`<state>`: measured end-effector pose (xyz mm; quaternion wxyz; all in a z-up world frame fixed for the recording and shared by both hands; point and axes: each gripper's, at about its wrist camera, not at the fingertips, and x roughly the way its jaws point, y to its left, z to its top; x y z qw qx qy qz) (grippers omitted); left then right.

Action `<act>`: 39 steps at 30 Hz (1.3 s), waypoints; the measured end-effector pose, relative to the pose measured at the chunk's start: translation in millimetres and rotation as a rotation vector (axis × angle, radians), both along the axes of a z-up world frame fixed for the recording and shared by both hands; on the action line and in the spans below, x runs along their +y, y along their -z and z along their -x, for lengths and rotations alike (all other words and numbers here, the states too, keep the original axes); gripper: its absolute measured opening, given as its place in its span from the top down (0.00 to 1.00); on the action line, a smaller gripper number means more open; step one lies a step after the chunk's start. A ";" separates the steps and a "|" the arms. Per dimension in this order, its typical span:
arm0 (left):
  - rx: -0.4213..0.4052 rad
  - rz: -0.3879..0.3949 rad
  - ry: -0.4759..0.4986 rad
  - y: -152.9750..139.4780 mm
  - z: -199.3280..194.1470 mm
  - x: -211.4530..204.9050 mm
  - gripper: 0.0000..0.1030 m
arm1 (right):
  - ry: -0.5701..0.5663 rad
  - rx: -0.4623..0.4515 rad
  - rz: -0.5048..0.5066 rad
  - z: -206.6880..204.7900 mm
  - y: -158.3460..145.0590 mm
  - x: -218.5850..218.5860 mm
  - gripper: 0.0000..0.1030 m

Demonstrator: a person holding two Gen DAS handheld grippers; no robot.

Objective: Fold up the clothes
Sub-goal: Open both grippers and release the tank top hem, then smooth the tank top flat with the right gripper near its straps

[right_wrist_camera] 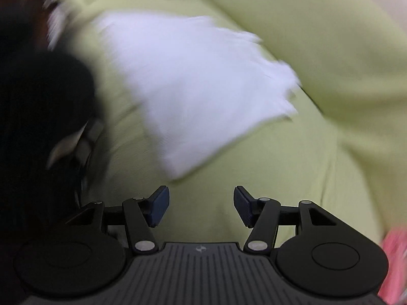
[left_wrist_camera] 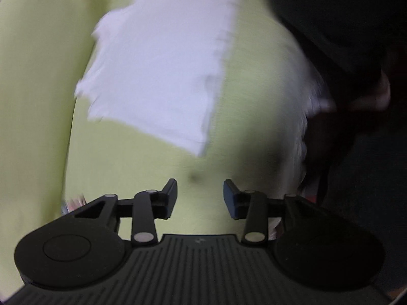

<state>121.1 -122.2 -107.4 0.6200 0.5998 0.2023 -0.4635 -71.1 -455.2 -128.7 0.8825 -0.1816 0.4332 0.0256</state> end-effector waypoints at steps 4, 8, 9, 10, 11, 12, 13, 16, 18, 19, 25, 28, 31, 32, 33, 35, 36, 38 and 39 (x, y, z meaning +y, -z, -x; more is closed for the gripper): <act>0.095 0.267 -0.234 -42.9 -48.5 -65.8 0.66 | 0.166 -0.074 -0.314 -60.4 -22.7 -84.1 0.44; 0.185 0.448 -0.404 -50.0 -101.4 -160.2 0.66 | 0.262 -0.128 -0.437 -142.2 -16.1 -150.0 0.56; 0.198 0.475 -0.423 -47.8 -113.9 -181.9 0.66 | 0.286 -0.142 -0.467 -162.7 -14.4 -166.5 0.67; 0.217 0.495 -0.444 -44.5 -126.9 -202.0 0.66 | 0.310 -0.156 -0.498 -183.1 -12.7 -182.9 0.68; 0.246 0.505 -0.469 -39.6 -140.7 -219.1 0.66 | 0.316 -0.168 -0.492 -202.2 -9.3 -194.6 0.68; 0.273 0.514 -0.495 -34.6 -154.1 -234.1 0.66 | 0.279 -0.175 -0.405 -218.2 -1.6 -195.5 0.68; 0.294 0.519 -0.525 -28.5 -166.0 -244.8 0.66 | 0.239 -0.179 -0.325 -234.5 6.8 -196.7 0.68; 0.342 0.526 -0.593 -8.2 -191.4 -255.0 0.66 | 0.085 -0.163 -0.227 -276.7 34.0 -200.0 0.68; 0.349 0.532 -0.611 4.4 -199.7 -249.3 0.66 | -0.025 -0.174 -0.236 -292.4 44.4 -192.4 0.68; 0.353 0.535 -0.621 10.7 -203.9 -246.5 0.66 | -0.079 -0.194 -0.258 -297.4 46.3 -187.8 0.64; 0.353 0.568 -0.611 23.3 -208.0 -230.9 0.65 | -0.224 -0.223 -0.429 -341.9 46.1 -183.7 0.49; 0.332 0.584 -0.587 26.7 -204.8 -229.8 0.65 | -0.214 -0.177 -0.459 -363.5 50.7 -182.5 0.50; 0.312 0.595 -0.571 28.1 -200.4 -227.5 0.65 | -0.188 -0.159 -0.419 -367.6 53.9 -183.4 0.97; 0.309 0.596 -0.567 28.0 -199.4 -226.6 0.65 | -0.178 -0.172 -0.402 -364.3 49.3 -183.1 0.95; 0.307 0.597 -0.564 28.1 -199.1 -226.3 0.65 | -0.171 -0.202 -0.370 -362.8 43.9 -181.1 0.95; 0.308 0.599 -0.561 29.3 -200.7 -227.2 0.65 | -0.188 -0.287 -0.149 -354.7 36.7 -169.8 0.95; 0.311 0.600 -0.564 29.6 -201.9 -227.8 0.65 | -0.196 -0.324 0.000 -352.0 36.4 -162.4 0.94; 0.316 0.600 -0.570 29.3 -203.8 -229.0 0.65 | -0.182 -0.375 0.352 -354.9 51.3 -146.3 0.52; 0.316 0.598 -0.574 29.2 -205.0 -229.9 0.65 | -0.177 -0.376 0.504 -356.3 62.8 -143.6 0.28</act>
